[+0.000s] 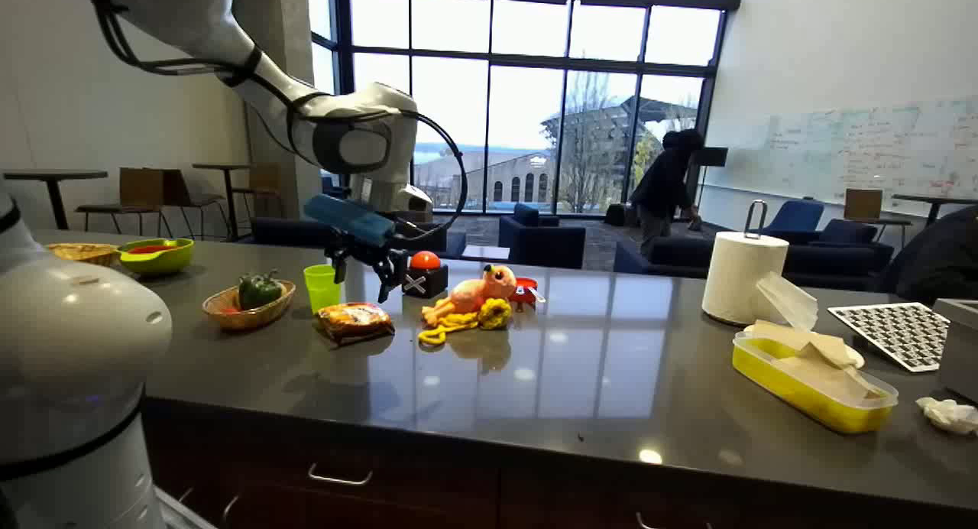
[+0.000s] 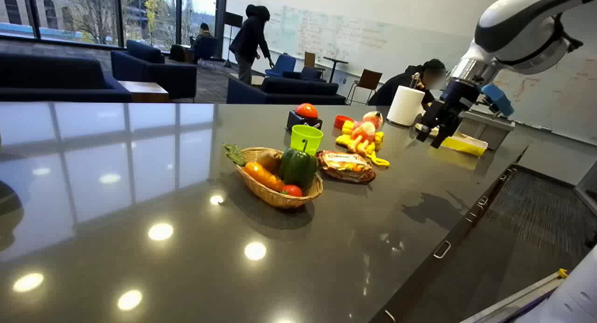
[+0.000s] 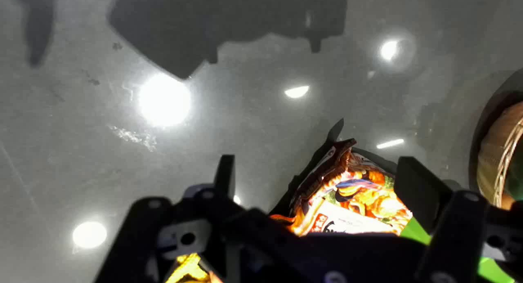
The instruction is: Press the orange button
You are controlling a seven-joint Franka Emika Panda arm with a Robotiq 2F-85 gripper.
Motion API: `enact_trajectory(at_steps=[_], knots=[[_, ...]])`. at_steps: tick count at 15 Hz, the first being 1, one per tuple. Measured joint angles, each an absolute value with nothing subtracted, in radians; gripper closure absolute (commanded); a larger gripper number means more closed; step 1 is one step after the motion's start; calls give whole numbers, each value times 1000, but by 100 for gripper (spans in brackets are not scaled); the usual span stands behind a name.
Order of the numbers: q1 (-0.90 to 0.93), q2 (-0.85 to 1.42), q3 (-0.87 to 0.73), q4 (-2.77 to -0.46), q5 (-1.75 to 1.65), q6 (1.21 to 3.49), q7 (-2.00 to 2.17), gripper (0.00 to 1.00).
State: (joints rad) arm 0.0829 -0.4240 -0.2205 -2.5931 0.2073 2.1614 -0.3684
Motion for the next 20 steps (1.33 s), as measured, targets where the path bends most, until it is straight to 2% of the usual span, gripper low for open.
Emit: enact_trajectory(at_steps=[11,20], knots=[[77,-380,-191,-2564,207,2165,-369,0],[101,-139,-77,-2326,207,2236,-368,0]])
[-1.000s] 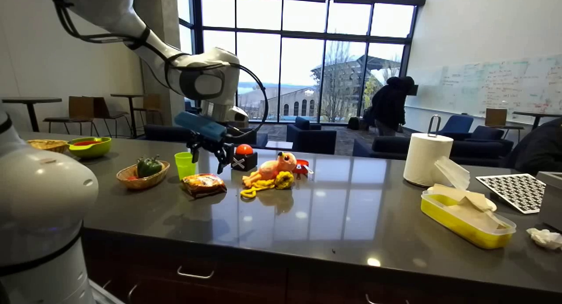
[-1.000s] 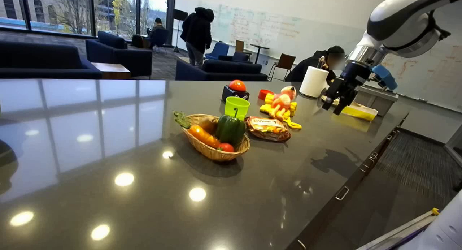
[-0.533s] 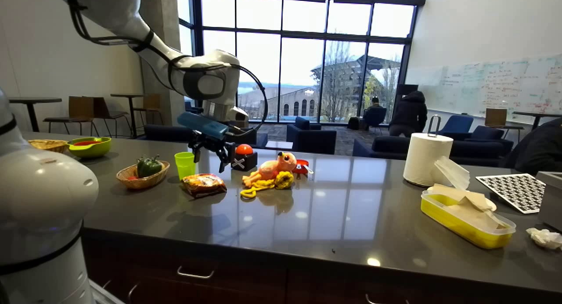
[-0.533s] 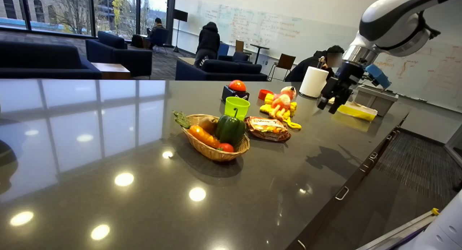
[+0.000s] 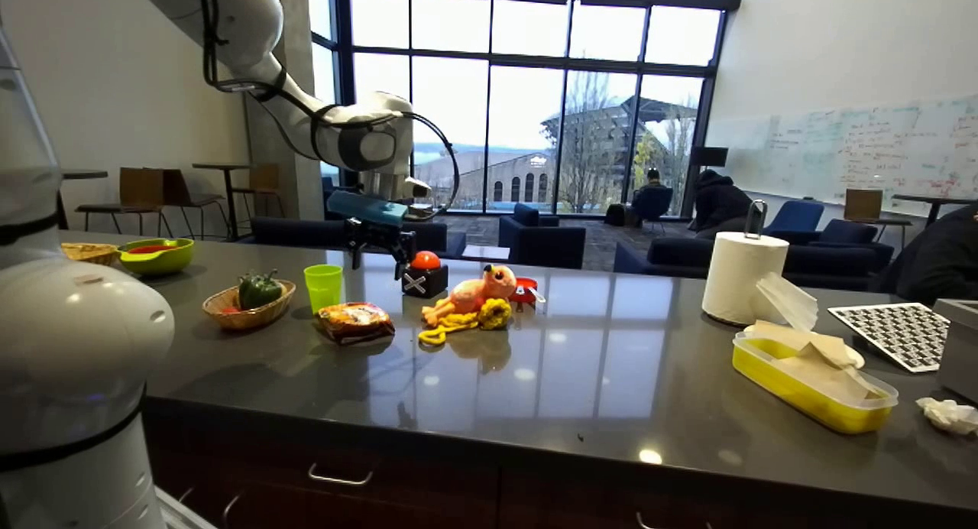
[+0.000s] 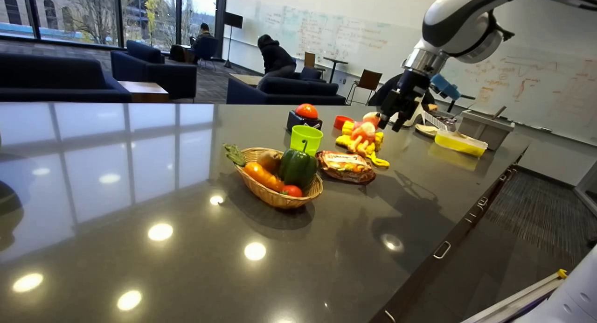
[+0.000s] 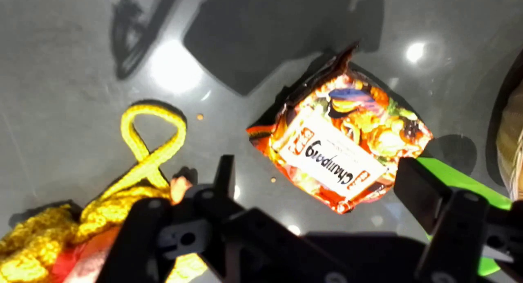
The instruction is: Press the orange button
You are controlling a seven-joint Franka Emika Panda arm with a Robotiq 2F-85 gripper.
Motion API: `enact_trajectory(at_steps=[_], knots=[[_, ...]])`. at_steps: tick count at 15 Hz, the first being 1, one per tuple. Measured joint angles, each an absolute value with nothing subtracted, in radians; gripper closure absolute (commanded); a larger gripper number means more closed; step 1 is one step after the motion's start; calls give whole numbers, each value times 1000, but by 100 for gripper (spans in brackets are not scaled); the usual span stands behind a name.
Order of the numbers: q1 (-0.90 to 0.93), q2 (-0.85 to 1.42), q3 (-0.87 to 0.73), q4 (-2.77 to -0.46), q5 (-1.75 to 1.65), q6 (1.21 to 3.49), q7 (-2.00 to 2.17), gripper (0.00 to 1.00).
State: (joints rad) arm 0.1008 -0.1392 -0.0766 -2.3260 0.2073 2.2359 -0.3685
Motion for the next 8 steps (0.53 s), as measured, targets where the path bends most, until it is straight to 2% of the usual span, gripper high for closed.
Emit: enact_trajectory(at_steps=[8], knots=[[95,212,-1,-1910,168,2233,-366,0]])
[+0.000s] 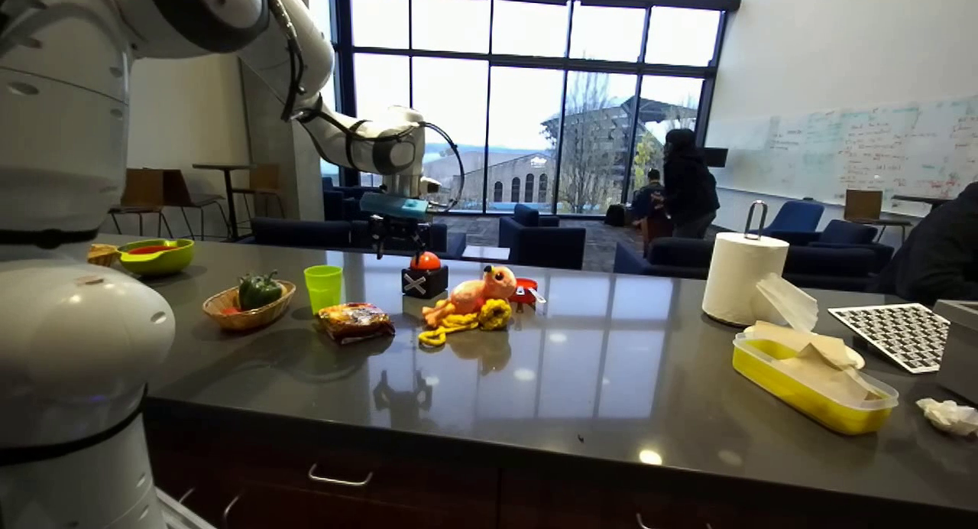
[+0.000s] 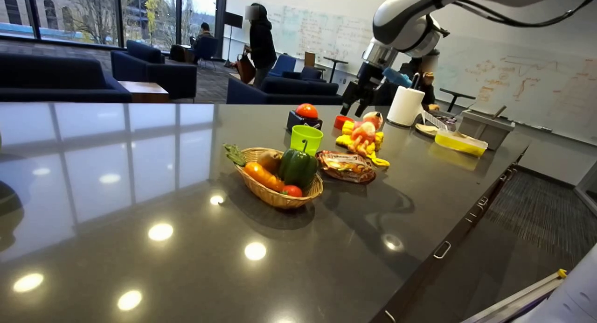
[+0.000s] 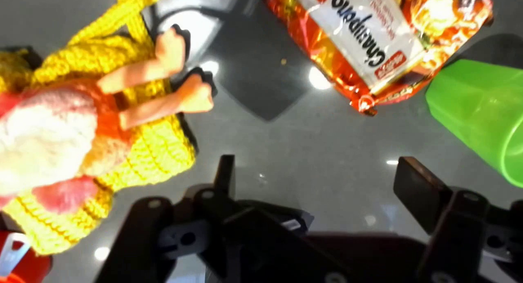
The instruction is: Press the orange button
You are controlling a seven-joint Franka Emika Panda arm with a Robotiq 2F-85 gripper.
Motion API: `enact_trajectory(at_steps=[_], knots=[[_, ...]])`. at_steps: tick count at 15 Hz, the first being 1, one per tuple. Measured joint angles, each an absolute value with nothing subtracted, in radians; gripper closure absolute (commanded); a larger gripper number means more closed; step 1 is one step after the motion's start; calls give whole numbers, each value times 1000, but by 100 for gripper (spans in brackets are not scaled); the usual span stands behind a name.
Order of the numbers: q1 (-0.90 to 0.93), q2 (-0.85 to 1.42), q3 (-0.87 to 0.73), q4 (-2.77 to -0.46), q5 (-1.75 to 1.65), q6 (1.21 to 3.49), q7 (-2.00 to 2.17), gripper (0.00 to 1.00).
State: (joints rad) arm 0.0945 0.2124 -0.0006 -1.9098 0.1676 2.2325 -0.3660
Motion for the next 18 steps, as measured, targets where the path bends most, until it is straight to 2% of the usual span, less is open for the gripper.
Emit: enact_trajectory(at_steps=[6,7,8,10,16,18], knots=[[85,455,49,-1552,110,2166,-352,0],[86,494,56,-1496,99,2152,-346,16],[86,534,62,-1439,88,2138,-341,26],[87,609,70,-1329,73,2107,-334,39],[93,806,77,-1020,62,2007,-325,87],[96,863,77,-921,59,1967,-324,99]])
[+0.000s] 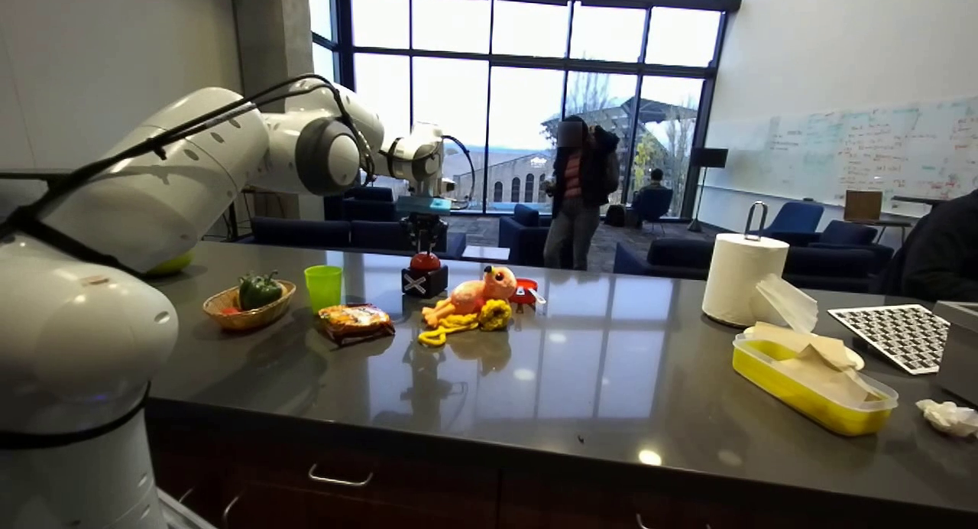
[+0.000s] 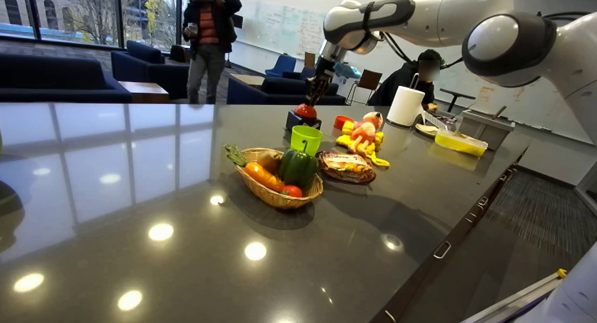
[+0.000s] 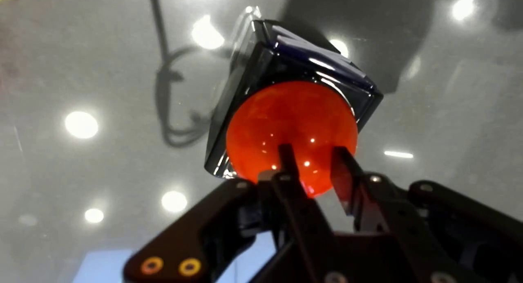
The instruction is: Press the orange button
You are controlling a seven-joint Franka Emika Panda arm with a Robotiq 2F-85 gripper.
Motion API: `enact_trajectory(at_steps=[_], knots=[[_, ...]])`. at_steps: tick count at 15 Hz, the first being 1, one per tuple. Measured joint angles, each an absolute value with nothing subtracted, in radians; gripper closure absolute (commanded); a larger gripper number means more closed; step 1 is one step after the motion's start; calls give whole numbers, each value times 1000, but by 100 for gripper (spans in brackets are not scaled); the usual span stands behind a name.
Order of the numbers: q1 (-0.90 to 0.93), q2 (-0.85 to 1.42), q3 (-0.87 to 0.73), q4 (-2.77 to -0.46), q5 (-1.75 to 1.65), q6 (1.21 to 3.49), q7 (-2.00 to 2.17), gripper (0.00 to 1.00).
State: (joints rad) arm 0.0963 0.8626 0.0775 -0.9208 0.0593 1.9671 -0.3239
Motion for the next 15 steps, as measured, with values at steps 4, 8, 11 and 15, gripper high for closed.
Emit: enact_trajectory(at_steps=[4,8,11,15], knots=[[102,959,77,-744,58,1875,-323,100],[111,1013,73,-644,58,1822,-322,100],[122,1034,72,-604,58,1813,-322,100],[137,1045,70,-577,58,1792,-322,100]])
